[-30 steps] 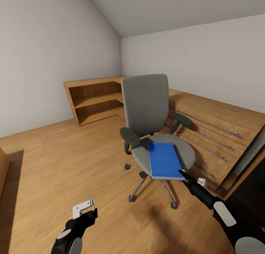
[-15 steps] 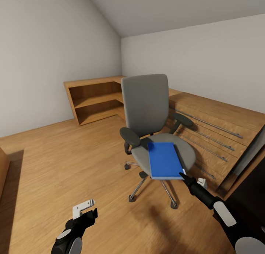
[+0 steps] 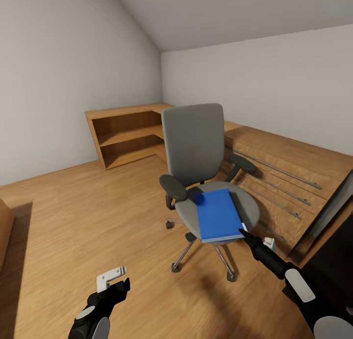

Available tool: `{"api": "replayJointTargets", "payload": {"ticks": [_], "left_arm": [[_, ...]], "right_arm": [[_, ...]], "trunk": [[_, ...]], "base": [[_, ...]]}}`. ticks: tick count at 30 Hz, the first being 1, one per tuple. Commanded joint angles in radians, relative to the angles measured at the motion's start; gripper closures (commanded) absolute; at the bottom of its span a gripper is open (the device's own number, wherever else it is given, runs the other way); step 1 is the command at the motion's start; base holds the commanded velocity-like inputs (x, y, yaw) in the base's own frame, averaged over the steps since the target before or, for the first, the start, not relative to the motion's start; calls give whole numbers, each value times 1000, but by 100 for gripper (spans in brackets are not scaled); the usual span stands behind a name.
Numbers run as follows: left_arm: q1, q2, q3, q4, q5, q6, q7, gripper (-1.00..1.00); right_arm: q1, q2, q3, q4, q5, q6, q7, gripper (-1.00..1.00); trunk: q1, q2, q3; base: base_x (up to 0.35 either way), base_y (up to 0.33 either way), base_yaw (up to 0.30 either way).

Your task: In the bedroom, organize the workspace by keeping the computer under the desk, ensuring the monitor is on the desk, placing the keyboard on the desk next to the monitor, placing the mouse on the desk next to the keyboard, moving the folder from the swivel chair onto the desk next to the mouse, stacking the notebook on top of the folder with the pen on top of the notebook, and positioning the swivel chair next to the desk.

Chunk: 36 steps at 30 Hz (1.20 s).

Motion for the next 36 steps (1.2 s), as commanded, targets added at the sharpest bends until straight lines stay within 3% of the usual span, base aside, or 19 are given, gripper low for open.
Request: {"api": "replayJointTargets", "payload": {"ticks": [1, 16, 21, 26, 27, 31, 33, 34, 36], "left_arm": [[-1, 0, -1, -1, 11, 2, 10, -100], [-1, 0, -3, -1, 11, 2, 9, -100], [-1, 0, -4, -1, 11, 3, 10, -100], [-1, 0, -4, -1, 11, 3, 10, -100], [-1, 0, -4, 0, 11, 3, 10, -100], [-1, 0, -4, 2, 11, 3, 10, -100], [-1, -1, -4, 2, 11, 3, 10, -100], [-1, -1, -4, 2, 11, 3, 10, -100], [-1, -1, -4, 3, 11, 3, 10, -100]], "right_arm": [[0, -1, -2, -1, -6, 8, 1, 100], [1, -10, -2, -52, -2, 8, 31, 100], [22, -12, -3, -130, 0, 6, 32, 100], [103, -12, -3, -313, 3, 7, 17, 100], [146, -12, -6, -414, 3, 9, -26, 100], [206, -8, -19, -598, 1, 11, -215, 100], [245, -5, -21, -722, -1, 12, -391, 100], [256, -4, -22, -754, -1, 12, -439, 100], [306, -3, -23, -886, -4, 14, -672, 100]], "trunk": [[-4, 7, 2], [-62, 112, 49], [-81, 147, 65], [-100, 182, 81], [-104, 189, 84], [-119, 217, 96], [-127, 231, 103], [-131, 238, 106], [-138, 252, 112]], "base": [[0, 0, 0], [-274, -145, 0], [-53, -25, 0], [-7, -3, 0], [-1, -1, 0], [0, 0, 0], [0, 0, 0], [0, 0, 0], [0, 0, 0]]}}
